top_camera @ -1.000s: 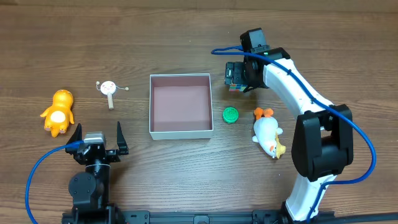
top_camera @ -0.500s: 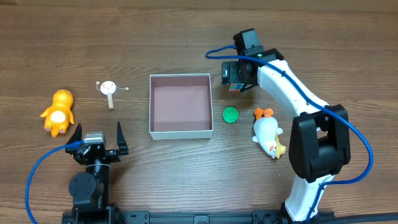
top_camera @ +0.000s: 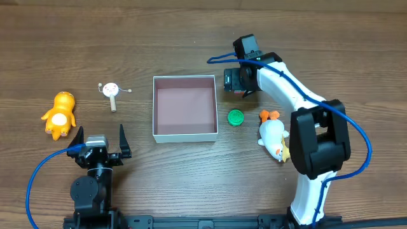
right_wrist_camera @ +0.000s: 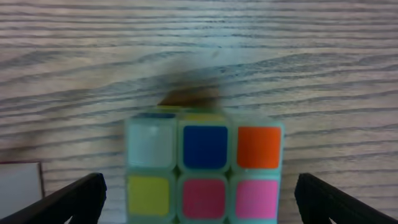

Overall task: Pack container
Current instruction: 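Lower the right gripper over the Rubik's cube and grasp it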

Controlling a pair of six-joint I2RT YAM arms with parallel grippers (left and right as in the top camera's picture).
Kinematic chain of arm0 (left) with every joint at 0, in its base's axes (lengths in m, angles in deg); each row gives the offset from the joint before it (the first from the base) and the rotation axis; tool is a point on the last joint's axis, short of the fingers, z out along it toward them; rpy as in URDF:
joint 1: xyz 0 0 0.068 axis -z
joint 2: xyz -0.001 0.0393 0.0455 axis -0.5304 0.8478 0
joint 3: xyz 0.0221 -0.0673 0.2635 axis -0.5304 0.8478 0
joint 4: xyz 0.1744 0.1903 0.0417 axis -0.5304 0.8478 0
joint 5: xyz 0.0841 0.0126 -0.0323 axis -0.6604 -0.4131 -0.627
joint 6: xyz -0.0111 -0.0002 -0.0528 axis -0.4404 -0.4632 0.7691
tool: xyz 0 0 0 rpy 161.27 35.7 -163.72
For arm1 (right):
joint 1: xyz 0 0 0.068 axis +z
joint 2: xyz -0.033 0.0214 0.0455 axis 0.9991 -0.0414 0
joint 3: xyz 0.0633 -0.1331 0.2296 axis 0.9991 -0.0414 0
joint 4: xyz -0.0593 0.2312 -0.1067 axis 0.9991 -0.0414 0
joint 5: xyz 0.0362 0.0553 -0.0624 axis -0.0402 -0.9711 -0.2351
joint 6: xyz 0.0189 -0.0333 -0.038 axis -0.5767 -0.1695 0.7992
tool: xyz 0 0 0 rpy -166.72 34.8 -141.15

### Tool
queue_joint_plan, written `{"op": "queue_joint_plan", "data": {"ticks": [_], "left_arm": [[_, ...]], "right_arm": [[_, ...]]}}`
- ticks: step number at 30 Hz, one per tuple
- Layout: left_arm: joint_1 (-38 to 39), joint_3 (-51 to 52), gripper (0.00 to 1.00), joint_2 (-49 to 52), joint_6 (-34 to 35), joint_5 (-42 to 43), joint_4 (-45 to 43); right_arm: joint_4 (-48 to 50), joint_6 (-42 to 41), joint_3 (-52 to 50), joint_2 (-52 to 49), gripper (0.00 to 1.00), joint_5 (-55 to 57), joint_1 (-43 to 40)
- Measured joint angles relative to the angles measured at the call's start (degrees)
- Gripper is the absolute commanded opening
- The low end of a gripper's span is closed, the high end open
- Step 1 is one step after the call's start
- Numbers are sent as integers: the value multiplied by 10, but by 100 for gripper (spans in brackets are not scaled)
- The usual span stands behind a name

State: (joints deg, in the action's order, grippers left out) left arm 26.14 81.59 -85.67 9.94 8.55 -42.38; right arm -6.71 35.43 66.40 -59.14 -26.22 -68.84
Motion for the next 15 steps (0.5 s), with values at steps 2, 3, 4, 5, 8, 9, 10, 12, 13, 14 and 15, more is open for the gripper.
{"op": "queue_joint_plan", "data": {"ticks": [2, 3, 4, 5, 8, 9, 10, 12, 13, 14, 15], "left_arm": [[0, 0, 100, 0, 0, 0, 0], [0, 0, 100, 0, 0, 0, 0], [0, 0, 100, 0, 0, 0, 0], [0, 0, 100, 0, 0, 0, 0], [0, 0, 100, 0, 0, 0, 0], [0, 0, 100, 0, 0, 0, 0], [0, 0, 100, 0, 0, 0, 0], [0, 0, 100, 0, 0, 0, 0], [0, 0, 100, 0, 0, 0, 0], [0, 0, 100, 0, 0, 0, 0], [0, 0, 100, 0, 0, 0, 0]], "right_arm": [[2, 0, 0, 0, 100, 4, 0], [2, 0, 0, 0, 100, 7, 0], [2, 0, 0, 0, 100, 9, 0], [4, 0, 0, 0, 100, 10, 0], [9, 0, 0, 0, 96, 14, 0], [11, 0, 0, 0, 90, 14, 0], [12, -1, 0, 0, 85, 14, 0], [14, -3, 0, 0, 79, 15, 0], [14, -1, 0, 0, 77, 16, 0], [14, -2, 0, 0, 77, 16, 0], [14, -2, 0, 0, 72, 16, 0]]}}
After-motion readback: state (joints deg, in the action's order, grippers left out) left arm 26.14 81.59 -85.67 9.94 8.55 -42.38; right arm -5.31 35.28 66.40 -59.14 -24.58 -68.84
